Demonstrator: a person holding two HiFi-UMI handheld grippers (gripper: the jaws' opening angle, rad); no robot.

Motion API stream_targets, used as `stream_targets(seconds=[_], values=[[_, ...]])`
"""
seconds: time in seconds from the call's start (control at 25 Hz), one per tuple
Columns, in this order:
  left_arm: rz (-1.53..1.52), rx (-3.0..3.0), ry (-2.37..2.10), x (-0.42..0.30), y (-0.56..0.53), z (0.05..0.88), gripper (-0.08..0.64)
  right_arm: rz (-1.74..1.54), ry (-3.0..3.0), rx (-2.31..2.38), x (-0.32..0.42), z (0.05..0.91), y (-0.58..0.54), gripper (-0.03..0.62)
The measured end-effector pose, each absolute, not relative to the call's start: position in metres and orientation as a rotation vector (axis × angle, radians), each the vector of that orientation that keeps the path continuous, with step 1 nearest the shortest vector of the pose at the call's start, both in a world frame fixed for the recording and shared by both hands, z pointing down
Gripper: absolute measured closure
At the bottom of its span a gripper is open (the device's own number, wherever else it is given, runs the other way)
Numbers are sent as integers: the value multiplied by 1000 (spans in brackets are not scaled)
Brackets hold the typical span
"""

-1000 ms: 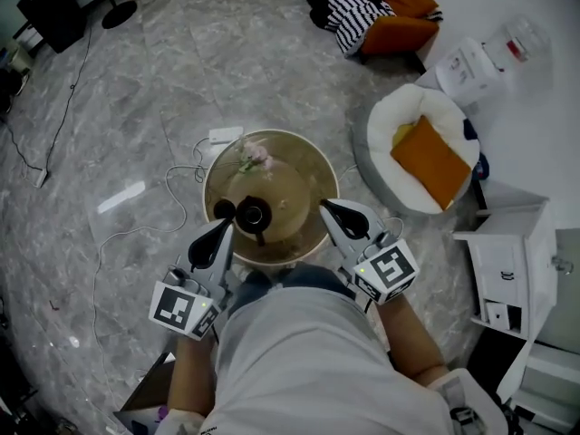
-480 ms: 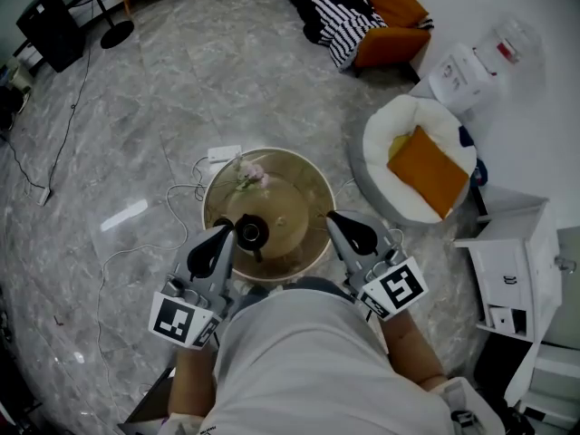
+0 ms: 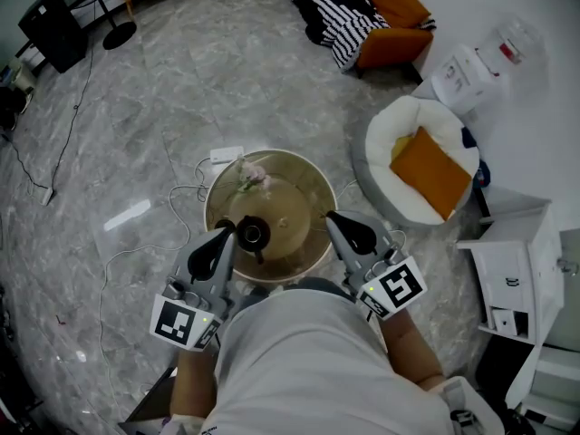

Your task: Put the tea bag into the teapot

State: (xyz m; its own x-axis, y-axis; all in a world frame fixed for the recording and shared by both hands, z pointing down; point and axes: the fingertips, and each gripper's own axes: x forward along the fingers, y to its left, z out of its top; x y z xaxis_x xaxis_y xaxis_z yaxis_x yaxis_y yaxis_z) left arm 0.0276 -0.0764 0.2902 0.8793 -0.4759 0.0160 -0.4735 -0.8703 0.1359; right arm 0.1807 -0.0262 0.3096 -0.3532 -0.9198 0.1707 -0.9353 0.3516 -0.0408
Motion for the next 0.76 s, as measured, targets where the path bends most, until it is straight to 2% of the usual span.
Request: stream_targets(seconds=[0.76], values=[[6, 2887, -784, 33, -70, 293, 552, 237, -2514, 1681, 188, 315, -26, 589]])
